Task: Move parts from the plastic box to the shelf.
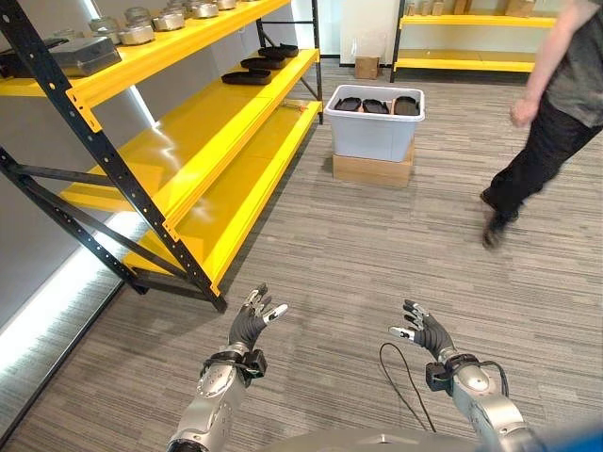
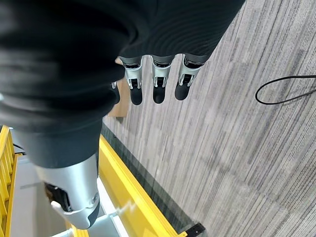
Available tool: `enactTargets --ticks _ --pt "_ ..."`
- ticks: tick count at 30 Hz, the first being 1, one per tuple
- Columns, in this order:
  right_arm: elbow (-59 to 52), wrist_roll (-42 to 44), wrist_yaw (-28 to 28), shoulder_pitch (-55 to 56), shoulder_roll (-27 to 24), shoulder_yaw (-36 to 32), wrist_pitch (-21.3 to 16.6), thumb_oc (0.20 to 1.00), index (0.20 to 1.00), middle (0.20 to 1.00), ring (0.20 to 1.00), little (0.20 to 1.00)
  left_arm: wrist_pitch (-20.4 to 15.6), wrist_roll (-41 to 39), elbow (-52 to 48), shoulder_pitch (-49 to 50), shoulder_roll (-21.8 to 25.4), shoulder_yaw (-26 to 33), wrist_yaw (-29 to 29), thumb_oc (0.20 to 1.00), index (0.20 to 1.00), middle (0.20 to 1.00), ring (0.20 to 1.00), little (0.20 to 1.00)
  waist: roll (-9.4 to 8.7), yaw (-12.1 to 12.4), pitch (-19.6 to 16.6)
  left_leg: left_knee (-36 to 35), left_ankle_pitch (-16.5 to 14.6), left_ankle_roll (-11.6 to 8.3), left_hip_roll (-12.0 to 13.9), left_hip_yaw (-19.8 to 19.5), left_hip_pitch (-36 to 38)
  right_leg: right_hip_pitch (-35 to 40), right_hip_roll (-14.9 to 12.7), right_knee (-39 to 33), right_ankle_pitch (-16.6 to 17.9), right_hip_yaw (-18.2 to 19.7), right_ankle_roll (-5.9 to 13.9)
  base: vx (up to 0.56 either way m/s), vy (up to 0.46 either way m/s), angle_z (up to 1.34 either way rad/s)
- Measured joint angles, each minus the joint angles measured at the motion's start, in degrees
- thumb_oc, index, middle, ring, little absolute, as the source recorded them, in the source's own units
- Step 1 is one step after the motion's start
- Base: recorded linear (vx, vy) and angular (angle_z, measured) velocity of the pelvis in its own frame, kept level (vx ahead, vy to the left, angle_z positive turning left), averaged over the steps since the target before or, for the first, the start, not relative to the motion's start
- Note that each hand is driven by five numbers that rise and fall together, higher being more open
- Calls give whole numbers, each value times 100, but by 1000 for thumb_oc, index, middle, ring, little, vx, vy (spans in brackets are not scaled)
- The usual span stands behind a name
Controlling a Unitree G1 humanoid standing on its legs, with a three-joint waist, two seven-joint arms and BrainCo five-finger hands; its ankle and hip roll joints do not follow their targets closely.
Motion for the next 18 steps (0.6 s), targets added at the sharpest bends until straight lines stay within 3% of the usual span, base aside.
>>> enactTargets --ticks 18 --pt "-2 2 -2 -30 0 0 0 1000 1000 1000 1000 1000 -2 1 -32 -14 21 4 36 1000 1000 1000 1000 1000 -44 16 94 -1 -14 -17 1 7 -104 -108 0 -3 -5 7 -4 -2 2 0"
